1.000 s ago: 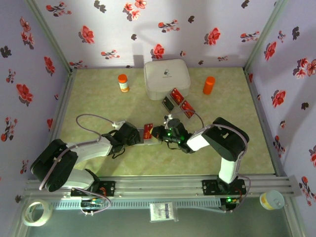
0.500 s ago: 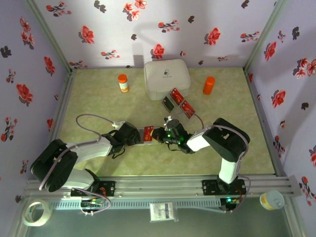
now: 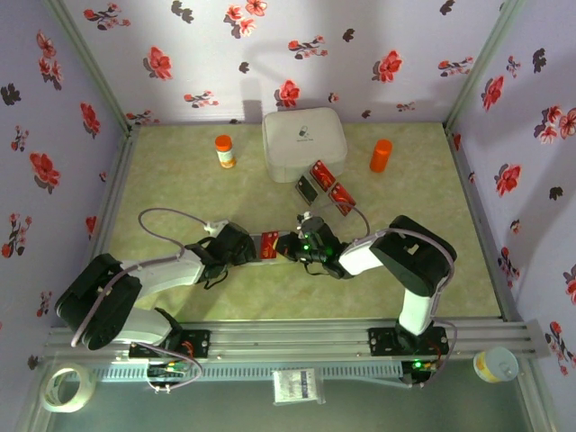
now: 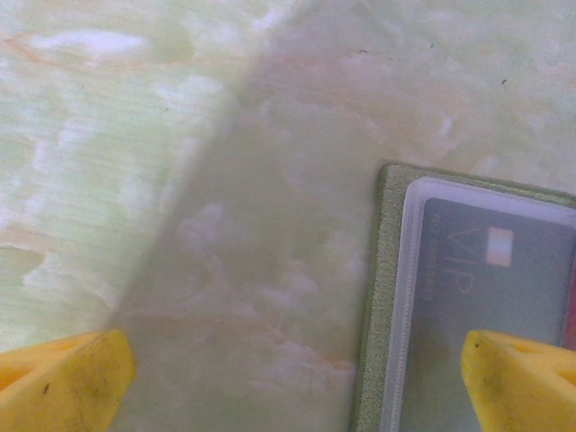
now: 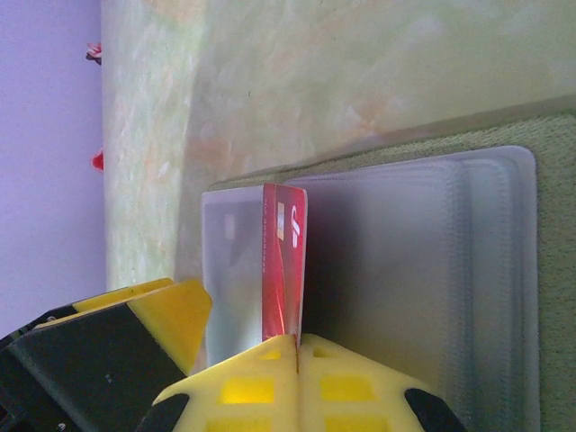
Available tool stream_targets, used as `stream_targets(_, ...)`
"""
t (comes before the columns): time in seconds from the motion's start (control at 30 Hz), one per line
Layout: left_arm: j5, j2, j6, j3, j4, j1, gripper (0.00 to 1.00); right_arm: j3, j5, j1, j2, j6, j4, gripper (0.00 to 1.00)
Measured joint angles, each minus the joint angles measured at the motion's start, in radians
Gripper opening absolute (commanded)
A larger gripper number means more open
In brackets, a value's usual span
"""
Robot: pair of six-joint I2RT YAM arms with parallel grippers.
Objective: Put the credit cards into the card holder
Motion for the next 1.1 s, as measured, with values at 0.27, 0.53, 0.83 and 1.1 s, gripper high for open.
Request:
stream_targets(0.27, 0.0, 0.0, 0.0, 0.0, 0.0, 0.0, 0.96, 0.0, 0.003, 0.002, -0.021, 0.001, -0.043, 0.0)
stream_targets(0.53, 0.0, -0.003, 0.0, -0.003, 0.003, 0.0, 0.96, 0.002, 0.002, 0.002, -0.024, 0.001, -0.06, 0.0)
stream_targets(0.83, 0.0, -0.003, -0.004, -0.004, 0.004, 0.0, 0.97, 0.039, -0.024, 0.002, -0.009, 0.0, -0.104, 0.0)
stream_targets(1.1, -0.003, -0.004, -0.011, -0.005, 0.007, 0.0, 0.96, 0.069, -0.05, 0.002, 0.015, 0.0, -0.119, 0.0)
